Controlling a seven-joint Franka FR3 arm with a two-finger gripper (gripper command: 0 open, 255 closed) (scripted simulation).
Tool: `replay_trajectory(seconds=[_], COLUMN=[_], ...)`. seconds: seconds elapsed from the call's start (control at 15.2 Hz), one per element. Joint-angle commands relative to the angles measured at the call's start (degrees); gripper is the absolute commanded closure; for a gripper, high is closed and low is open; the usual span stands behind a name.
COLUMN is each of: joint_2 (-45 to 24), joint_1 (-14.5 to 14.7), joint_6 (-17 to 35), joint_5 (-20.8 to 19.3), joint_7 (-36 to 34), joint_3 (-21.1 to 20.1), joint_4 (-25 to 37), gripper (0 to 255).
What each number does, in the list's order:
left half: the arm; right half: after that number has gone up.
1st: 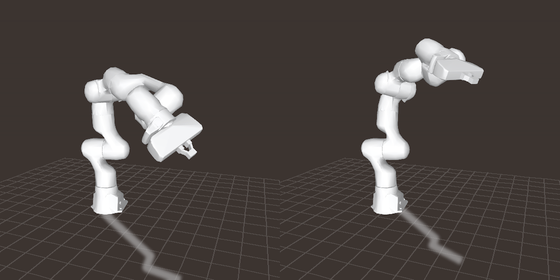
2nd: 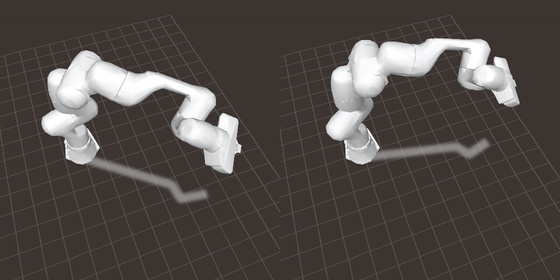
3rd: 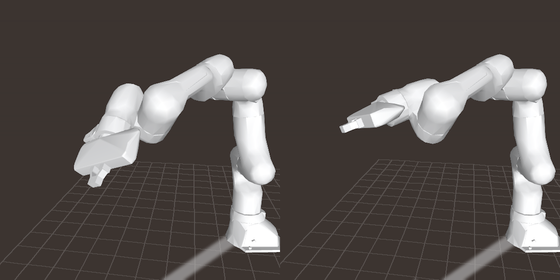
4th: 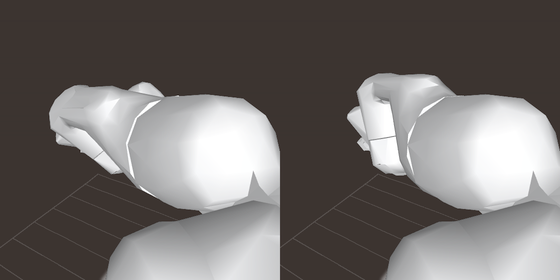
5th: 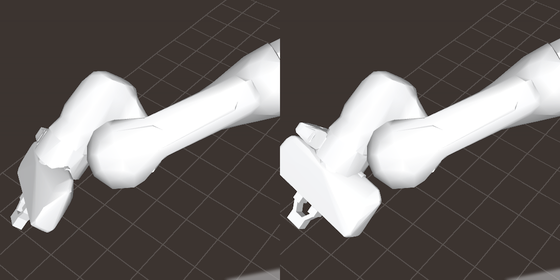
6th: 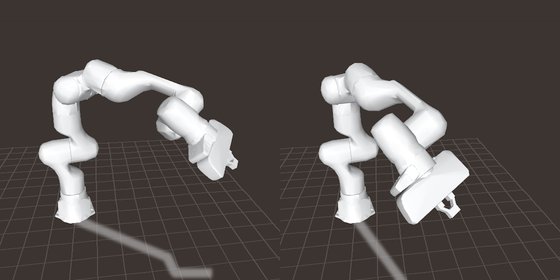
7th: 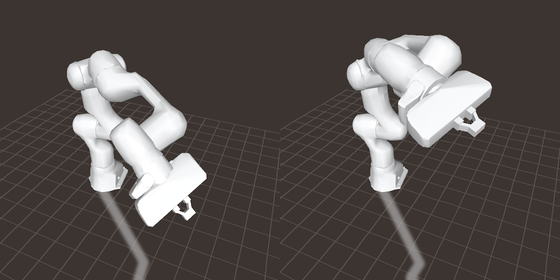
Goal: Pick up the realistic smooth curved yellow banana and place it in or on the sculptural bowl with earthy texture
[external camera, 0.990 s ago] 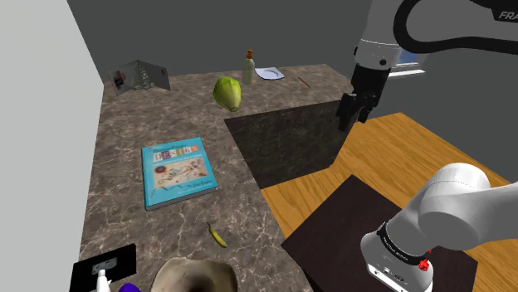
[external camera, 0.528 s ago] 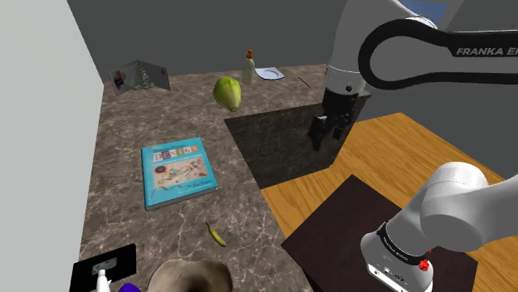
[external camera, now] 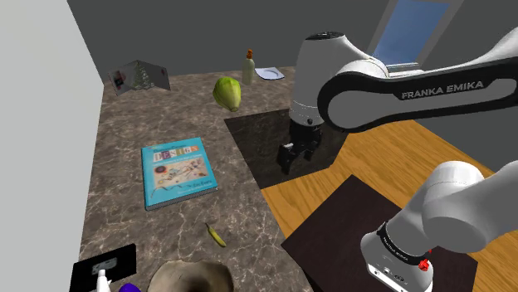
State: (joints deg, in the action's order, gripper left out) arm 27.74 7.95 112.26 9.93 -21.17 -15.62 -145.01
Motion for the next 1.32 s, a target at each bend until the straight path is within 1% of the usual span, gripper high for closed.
replay_trajectory(seconds=[0.0,0.26,0.53,0.73,0.92,1.06,1.25], joint_2=[-3.54,-11.39,-20.15,-27.22,-34.53,-39.40,-46.50], joint_1=[0.66,1.33,1.76,2.34,3.76,5.35,8.49], joint_6=[3.55,9.91,15.54,18.99,21.53,22.67,23.64], joint_5=[0.26,-0.88,-4.31,-8.61,-14.01,-17.77,-22.96], joint_7=[-2.06,-6.39,-11.81,-16.73,-22.12,-25.63,-30.30], joint_3=[-2.26,-6.39,-10.04,-12.06,-12.92,-12.72,-11.59], joint_4=[0.42,2.43,5.63,8.83,12.72,15.71,20.77], gripper=[0,0,0,0,0,0,0])
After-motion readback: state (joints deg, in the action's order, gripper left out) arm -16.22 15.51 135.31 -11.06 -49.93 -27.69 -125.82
